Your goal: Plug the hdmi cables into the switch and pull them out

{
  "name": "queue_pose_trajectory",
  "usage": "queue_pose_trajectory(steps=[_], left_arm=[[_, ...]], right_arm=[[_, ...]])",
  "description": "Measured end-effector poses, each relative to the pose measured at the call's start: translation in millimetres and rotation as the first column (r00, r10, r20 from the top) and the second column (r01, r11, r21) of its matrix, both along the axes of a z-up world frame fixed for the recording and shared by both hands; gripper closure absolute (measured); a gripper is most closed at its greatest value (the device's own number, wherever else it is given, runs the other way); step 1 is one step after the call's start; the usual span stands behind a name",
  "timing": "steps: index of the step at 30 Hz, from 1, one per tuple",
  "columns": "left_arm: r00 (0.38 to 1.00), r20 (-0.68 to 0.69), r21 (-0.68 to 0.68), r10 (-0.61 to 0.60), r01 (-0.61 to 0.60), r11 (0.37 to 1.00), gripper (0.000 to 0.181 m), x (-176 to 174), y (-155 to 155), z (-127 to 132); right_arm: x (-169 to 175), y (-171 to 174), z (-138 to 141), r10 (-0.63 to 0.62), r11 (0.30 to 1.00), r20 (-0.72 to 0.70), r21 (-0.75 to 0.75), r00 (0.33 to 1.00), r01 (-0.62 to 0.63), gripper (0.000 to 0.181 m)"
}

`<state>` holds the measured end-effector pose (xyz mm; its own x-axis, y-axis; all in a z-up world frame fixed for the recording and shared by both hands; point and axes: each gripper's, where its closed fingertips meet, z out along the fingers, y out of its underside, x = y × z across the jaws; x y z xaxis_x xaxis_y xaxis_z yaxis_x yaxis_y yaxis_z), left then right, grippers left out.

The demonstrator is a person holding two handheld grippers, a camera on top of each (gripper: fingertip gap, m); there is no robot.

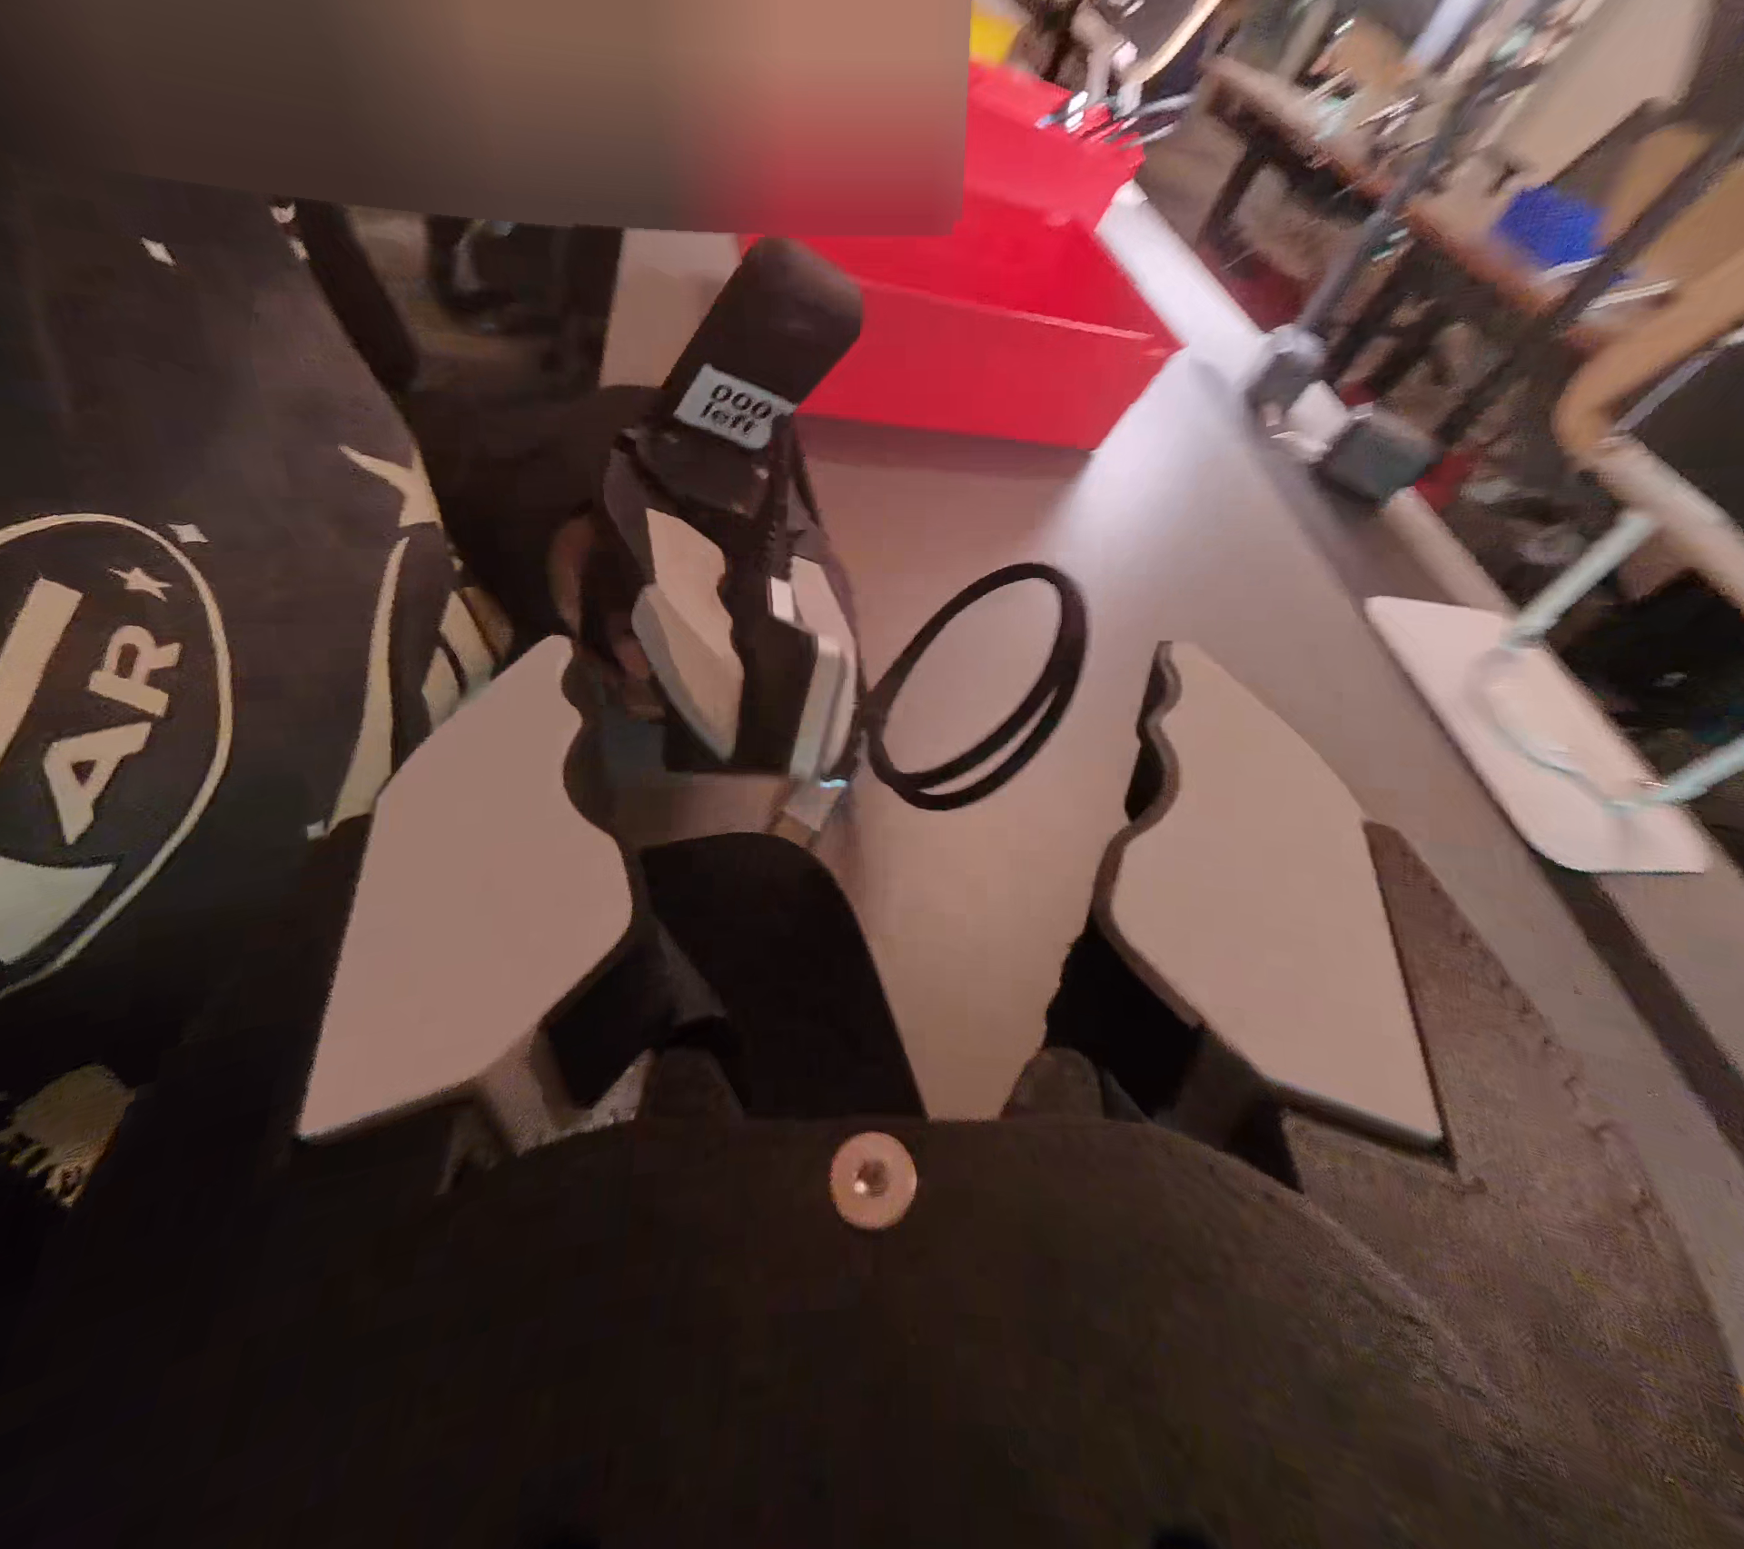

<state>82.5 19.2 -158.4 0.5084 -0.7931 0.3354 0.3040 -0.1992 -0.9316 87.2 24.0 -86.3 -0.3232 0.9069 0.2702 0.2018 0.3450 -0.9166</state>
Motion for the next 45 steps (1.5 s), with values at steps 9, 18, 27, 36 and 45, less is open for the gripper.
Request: queue_pose_trajectory(steps=[9, 18, 27, 36, 45], left_arm=[[0.807, -0.580, 0.123, 0.112, -0.049, 0.991, 0.155, 11, -1, -48], [0.742, -0.663, 0.131, 0.100, -0.016, 0.991, 0.156, 14, -4, -59], [0.829, -0.557, 0.027, 0.047, -0.039, 0.999, 0.154, 10, -3, -54], [0.941, -0.303, 0.032, 0.149, -0.146, 0.989, 0.127, -22, 2, -8], [0.909, 0.137, 0.091, 0.395, -0.408, 0.908, 0.134, -134, 1, 53]], right_arm=[[-62, -24, -52, -0.090, 0.994, 0.244, 0.087, 0.966, 0.070, 0.046], [-66, -28, -78, 0.039, 0.989, 0.380, -0.147, 0.924, 0.018, 0.064], [-76, -61, -76, 0.098, 0.994, 0.323, 0.010, 0.941, -0.107, 0.161], [-58, -12, -16, -0.059, 0.994, 0.008, 0.092, 0.998, 0.058, 0.173], [0, 62, 66, -0.223, 0.922, -0.208, 0.271, 0.952, 0.275, 0.174]])
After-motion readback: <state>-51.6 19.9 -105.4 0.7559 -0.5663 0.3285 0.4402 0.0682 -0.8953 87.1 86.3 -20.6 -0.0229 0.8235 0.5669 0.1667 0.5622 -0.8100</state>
